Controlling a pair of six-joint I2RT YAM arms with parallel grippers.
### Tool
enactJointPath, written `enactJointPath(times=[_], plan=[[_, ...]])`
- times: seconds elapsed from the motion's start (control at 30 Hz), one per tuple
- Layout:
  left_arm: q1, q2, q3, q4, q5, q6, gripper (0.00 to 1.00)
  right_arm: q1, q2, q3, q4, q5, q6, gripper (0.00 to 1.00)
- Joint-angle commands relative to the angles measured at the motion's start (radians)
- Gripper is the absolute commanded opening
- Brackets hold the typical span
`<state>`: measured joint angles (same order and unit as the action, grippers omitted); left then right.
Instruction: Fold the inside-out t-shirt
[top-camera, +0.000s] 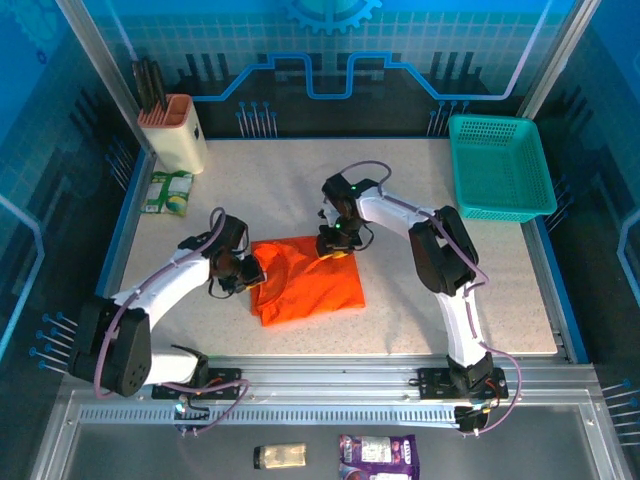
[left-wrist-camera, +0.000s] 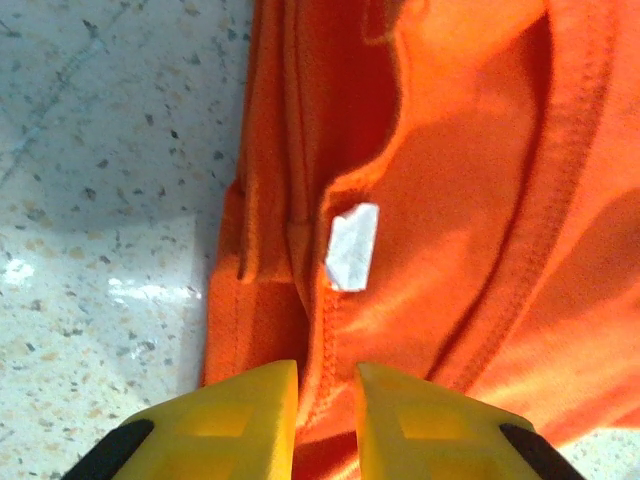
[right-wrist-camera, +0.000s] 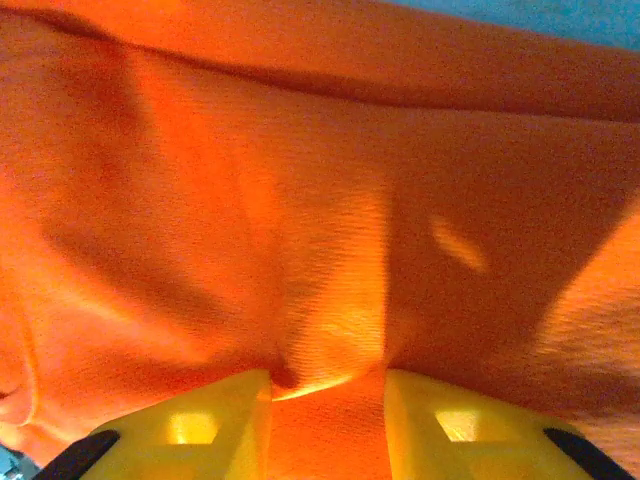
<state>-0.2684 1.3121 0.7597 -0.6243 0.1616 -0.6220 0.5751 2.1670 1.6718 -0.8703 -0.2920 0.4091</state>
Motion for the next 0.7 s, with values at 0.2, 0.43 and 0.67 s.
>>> enactJointPath(times=[0.2, 0.43, 0.67], plan=[[-0.211, -0.032, 0.014, -0.001, 0.038, -0.132, 0.23, -0.109, -0.092, -0.226, 0.065, 0.019, 0.048, 0.34], [-0.359, 0.100, 0.081, 0.061, 0.057, -0.183, 0.23, -0.137, -0.226, -0.405, 0.098, 0.060, 0.095, 0.34], [-0.354, 0.179, 0.081, 0.104, 0.027, -0.180, 0.21, -0.133, -0.296, -0.479, 0.102, 0.061, 0.119, 0.33]])
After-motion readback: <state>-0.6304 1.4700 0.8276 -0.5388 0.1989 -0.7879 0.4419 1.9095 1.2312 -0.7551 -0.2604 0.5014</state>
